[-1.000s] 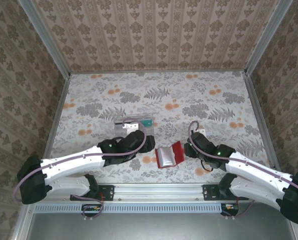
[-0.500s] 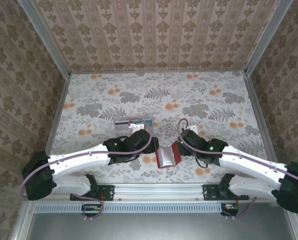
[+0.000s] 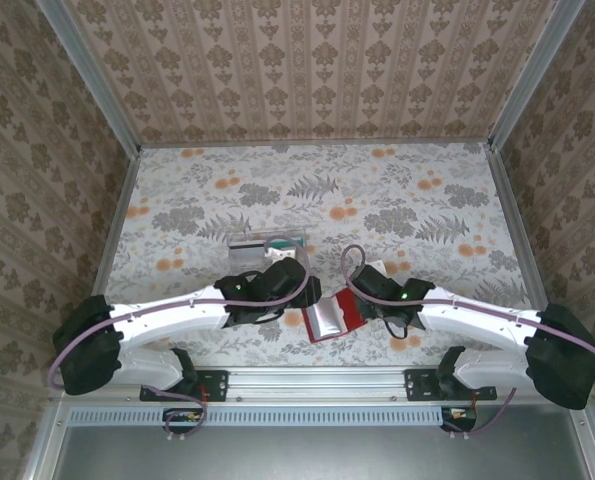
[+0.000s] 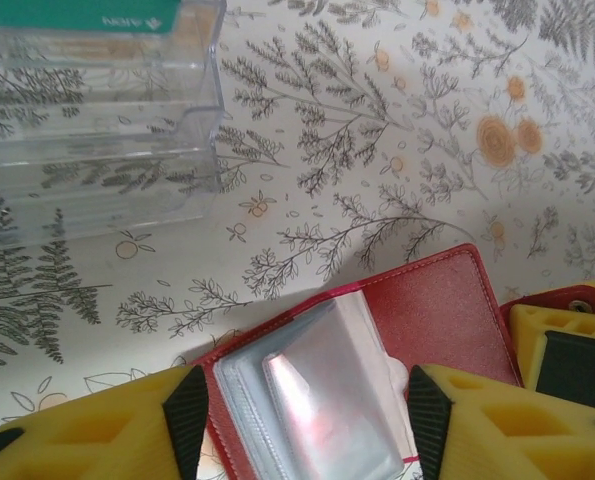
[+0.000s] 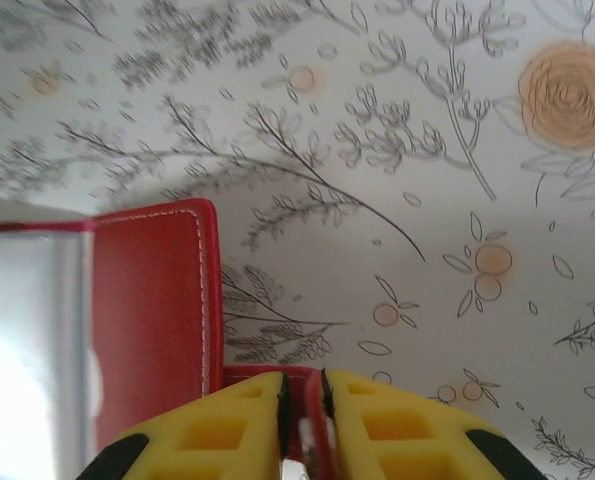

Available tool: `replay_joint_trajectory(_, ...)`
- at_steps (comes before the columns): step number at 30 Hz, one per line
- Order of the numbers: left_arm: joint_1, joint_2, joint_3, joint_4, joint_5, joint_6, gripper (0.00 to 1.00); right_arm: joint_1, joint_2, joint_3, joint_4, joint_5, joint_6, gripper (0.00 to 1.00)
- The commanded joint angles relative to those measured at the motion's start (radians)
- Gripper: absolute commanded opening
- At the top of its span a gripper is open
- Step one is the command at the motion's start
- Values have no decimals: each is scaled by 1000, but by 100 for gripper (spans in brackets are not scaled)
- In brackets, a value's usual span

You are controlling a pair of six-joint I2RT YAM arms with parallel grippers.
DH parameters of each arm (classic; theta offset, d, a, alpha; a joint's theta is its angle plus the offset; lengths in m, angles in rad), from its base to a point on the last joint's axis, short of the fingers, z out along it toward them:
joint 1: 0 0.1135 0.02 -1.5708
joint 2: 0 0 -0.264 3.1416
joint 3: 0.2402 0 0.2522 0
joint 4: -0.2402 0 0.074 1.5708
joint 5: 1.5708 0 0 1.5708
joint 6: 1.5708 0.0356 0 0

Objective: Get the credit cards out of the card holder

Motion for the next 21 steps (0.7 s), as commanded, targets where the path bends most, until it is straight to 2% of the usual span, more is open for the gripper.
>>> replay_joint_trajectory(1, 17, 33, -26, 62, 74, -3, 55, 4, 26, -33, 43, -21, 21, 18)
replay_joint_trajectory(4, 26, 55, -34, 64, 99, -12, 52, 5, 47, -44, 74, -41, 38, 16)
replay_joint_trajectory(10, 33, 44, -53, 3, 81, -29, 52, 21, 60, -52, 108, -79, 62, 16)
replay_joint_trajectory(21, 36, 147, -71, 81, 169, -38, 49, 38, 73, -50, 124, -72, 94, 16)
